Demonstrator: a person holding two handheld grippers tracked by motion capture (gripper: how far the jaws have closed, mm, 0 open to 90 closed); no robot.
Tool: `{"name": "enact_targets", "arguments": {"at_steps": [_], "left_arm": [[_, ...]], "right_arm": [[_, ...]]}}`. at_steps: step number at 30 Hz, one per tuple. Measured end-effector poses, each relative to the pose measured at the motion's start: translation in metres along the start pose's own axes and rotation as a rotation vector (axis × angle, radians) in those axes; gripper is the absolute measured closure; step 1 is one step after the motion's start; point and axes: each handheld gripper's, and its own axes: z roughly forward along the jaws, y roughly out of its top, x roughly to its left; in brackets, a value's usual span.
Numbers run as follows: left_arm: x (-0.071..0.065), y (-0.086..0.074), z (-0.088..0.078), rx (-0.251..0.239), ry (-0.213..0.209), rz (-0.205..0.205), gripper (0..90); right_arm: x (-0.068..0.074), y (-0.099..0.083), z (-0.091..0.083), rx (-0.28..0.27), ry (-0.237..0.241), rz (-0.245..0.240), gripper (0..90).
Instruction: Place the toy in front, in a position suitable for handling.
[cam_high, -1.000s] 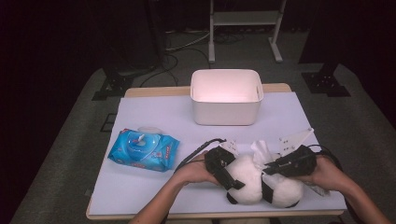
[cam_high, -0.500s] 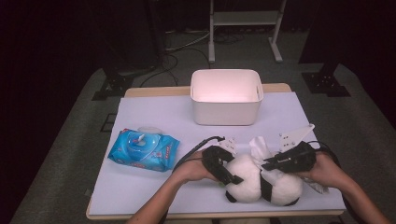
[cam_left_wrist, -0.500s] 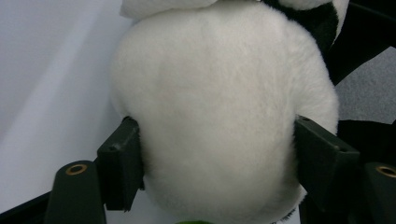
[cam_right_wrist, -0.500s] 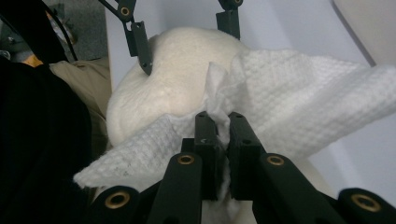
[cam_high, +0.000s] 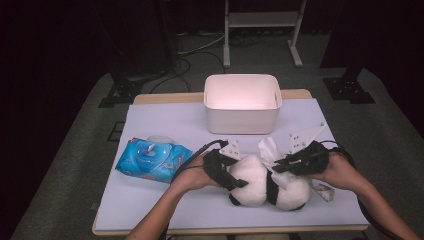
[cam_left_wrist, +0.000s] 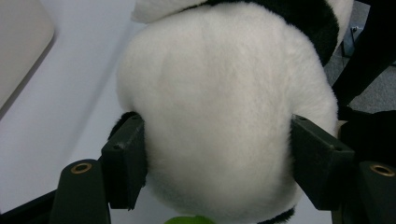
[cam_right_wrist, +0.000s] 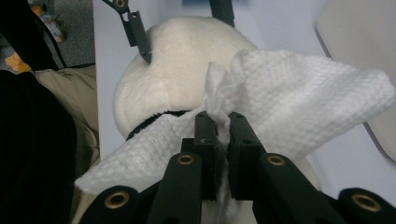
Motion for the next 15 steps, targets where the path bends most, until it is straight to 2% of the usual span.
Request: {"name": "enact_targets", "arguments": {"at_steps": [4,7,9,13,15], "left_arm": [[-0.004,-0.008,0.007,0.011,-0.023,-0.024,25.5],[-0.004,-0.015,0.007,-0.008,-0.040,-0.042,20.9],[-0.004,-0.015,0.006,-0.010,-0.044,-0.056,17.8],[-0.002,-0.013,0.004,-0.005,-0.050,-0.066,11.6],[-0.002,-0.011,0.003,-0.022,-0.051,-0.073,9.8]], "right_arm": [[0.002,-0.001,0.007,0.025,0.025,0.006,82.9],[0.007,-0.006,0.014,0.025,0.048,0.017,82.9],[0.009,-0.009,0.014,0.009,0.053,0.023,83.0],[0.014,-0.014,0.015,0.011,0.052,0.014,83.3],[0.017,-0.016,0.015,0.010,0.055,0.012,83.4]]}}
